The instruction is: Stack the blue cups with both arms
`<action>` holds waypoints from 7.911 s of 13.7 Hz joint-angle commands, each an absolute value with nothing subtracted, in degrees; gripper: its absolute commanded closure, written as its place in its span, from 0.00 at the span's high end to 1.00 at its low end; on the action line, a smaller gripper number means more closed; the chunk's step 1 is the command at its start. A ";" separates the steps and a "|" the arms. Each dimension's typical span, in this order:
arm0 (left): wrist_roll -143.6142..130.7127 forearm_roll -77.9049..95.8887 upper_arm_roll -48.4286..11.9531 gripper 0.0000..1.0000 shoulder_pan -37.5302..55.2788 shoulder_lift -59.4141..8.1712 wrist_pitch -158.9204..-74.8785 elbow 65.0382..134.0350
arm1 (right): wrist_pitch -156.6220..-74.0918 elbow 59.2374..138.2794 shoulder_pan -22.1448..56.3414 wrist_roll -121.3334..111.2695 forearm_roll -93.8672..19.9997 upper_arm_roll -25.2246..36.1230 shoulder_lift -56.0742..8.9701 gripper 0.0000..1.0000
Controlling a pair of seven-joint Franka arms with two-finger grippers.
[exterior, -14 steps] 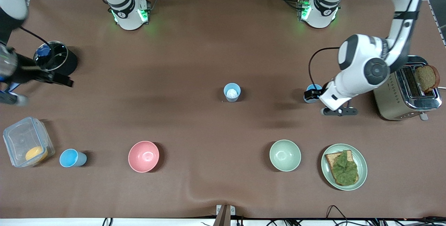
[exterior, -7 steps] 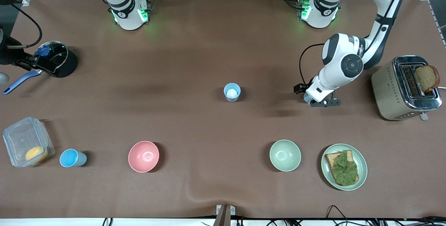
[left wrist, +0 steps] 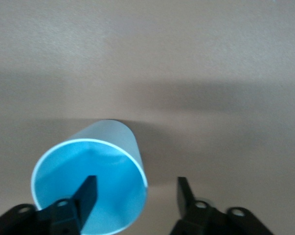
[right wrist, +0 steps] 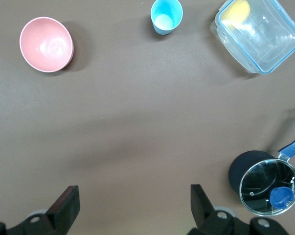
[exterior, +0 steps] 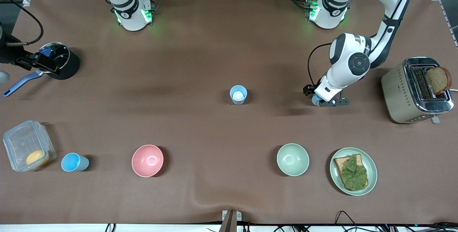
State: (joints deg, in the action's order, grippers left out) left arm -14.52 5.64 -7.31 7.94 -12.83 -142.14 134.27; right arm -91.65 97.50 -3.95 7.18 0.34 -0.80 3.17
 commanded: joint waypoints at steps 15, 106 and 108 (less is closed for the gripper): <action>-29.91 5.72 -18.89 0.00 17.64 -9.74 -125.59 108.56 | -87.63 93.43 -7.29 6.33 2.20 -2.46 -0.09 1.00; -9.84 0.61 -4.39 1.00 -0.26 2.99 -88.33 94.57 | -86.04 93.78 -7.65 6.42 2.11 -2.37 -0.53 1.00; -10.46 0.79 -4.39 1.00 -0.09 2.90 -88.59 94.48 | -86.04 93.78 -7.65 6.42 2.11 -2.37 -0.61 1.00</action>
State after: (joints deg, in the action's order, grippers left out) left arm -10.03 -0.48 -4.27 -0.01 3.71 -89.38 96.10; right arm -86.90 94.92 -6.40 7.00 1.14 -1.48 -0.13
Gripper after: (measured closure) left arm 0.000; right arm 0.000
